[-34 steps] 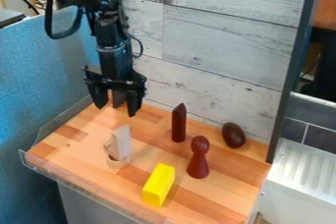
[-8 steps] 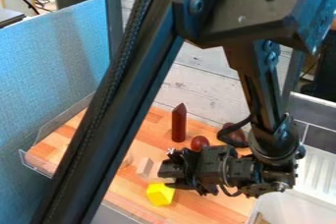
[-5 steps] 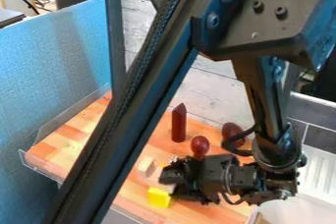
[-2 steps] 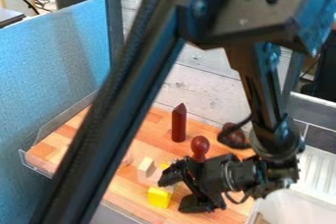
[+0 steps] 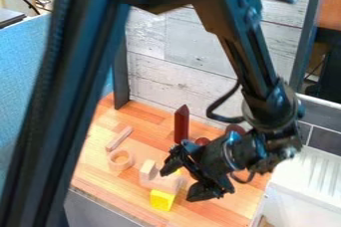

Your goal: Remove the shape from the ring to the top of the yellow rectangular

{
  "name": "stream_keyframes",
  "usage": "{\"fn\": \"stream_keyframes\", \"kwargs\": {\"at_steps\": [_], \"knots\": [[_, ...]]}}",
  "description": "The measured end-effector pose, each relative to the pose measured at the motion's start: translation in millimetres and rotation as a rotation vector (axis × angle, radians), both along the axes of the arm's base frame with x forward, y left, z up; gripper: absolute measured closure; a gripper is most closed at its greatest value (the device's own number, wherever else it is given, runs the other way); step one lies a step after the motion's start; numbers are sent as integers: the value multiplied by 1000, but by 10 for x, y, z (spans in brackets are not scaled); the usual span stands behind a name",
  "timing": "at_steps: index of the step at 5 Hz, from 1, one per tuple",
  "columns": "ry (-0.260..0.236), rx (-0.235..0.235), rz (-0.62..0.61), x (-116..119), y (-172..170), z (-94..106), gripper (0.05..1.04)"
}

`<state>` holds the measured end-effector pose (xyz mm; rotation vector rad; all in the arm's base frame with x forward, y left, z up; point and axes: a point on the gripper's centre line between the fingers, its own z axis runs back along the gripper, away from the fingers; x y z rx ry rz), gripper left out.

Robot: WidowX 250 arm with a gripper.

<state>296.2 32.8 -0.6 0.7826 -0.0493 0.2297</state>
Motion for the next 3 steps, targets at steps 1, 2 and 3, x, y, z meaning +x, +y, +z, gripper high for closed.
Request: {"fn": "stream_keyframes", "kwargs": {"at_steps": [1, 2, 3], "knots": [[31, -98, 30, -9, 65, 175, 83], [75, -278, 69, 20, 181, 466, 83], [113, -411, 107, 75, 312, 616, 83]]}}
